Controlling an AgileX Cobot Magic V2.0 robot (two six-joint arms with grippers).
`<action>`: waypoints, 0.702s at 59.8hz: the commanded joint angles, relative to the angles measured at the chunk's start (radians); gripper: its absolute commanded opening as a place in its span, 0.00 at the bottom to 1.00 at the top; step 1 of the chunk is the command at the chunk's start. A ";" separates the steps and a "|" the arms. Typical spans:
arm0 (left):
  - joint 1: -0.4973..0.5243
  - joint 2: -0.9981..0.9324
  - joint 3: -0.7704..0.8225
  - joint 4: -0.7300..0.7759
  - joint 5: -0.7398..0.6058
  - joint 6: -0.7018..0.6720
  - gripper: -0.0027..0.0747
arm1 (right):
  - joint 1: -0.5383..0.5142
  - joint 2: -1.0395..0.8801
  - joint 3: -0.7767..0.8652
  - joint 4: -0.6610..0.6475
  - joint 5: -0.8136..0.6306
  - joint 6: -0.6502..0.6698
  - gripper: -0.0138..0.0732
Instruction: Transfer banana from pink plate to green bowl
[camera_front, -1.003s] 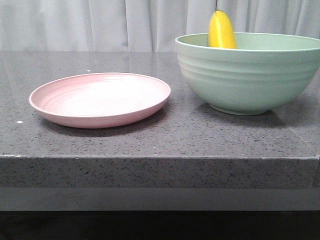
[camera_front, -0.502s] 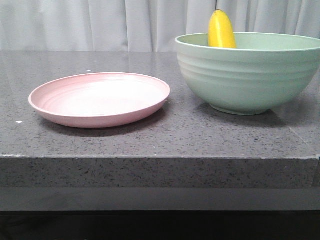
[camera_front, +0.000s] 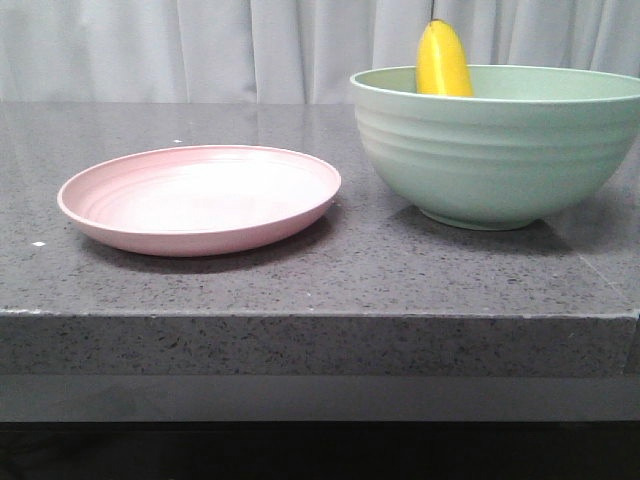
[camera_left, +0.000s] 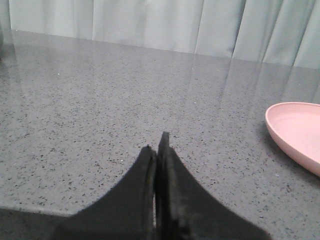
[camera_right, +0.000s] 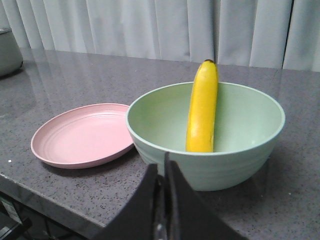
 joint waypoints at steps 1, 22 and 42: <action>0.002 -0.018 0.002 -0.010 -0.084 -0.002 0.01 | -0.004 0.012 -0.029 0.019 -0.044 -0.007 0.09; 0.002 -0.018 0.002 -0.010 -0.084 -0.002 0.01 | -0.004 0.012 -0.029 -0.029 -0.154 0.024 0.09; 0.002 -0.018 0.002 -0.010 -0.084 -0.002 0.01 | -0.026 -0.008 0.060 -0.823 -0.361 0.868 0.09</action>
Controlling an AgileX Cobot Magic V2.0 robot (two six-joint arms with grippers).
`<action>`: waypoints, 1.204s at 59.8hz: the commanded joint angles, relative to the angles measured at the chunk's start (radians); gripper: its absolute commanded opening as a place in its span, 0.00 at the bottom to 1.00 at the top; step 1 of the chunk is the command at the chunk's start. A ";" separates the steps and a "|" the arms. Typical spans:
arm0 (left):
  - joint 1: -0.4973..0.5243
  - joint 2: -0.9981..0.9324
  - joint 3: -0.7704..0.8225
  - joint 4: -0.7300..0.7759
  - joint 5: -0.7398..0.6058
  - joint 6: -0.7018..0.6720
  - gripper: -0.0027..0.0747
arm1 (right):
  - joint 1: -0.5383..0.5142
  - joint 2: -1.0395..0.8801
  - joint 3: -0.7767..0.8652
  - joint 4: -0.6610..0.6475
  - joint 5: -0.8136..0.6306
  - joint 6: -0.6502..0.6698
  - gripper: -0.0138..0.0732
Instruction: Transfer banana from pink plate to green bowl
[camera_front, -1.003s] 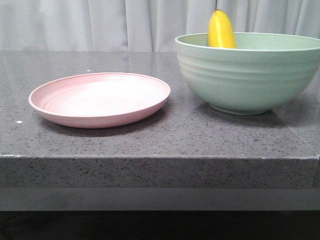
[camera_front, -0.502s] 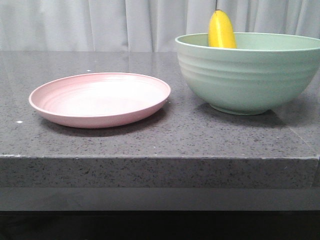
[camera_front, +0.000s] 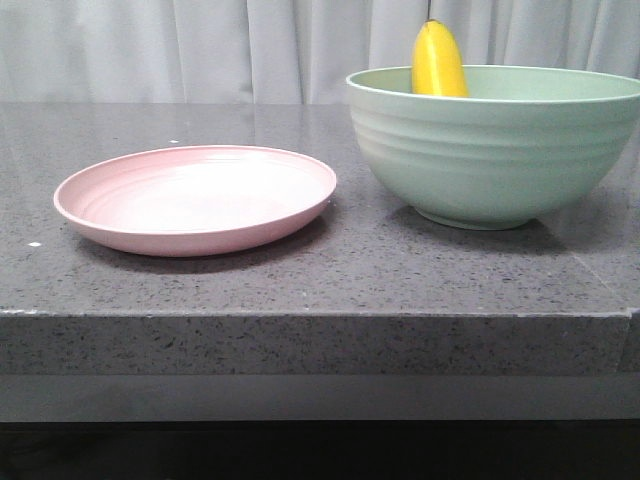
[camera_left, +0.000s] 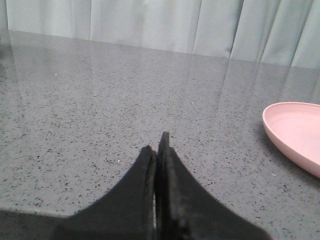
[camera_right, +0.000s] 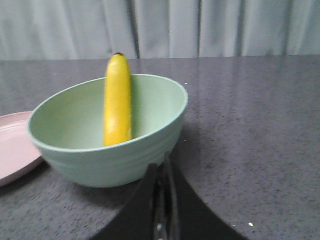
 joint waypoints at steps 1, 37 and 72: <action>0.002 -0.018 0.002 -0.010 -0.084 -0.002 0.01 | -0.025 -0.012 0.017 -0.126 -0.185 0.152 0.09; 0.002 -0.018 0.002 -0.010 -0.084 -0.002 0.01 | -0.126 -0.229 0.283 -0.136 -0.137 0.140 0.09; 0.002 -0.018 0.002 -0.010 -0.084 -0.002 0.01 | -0.126 -0.228 0.282 -0.136 -0.137 0.140 0.09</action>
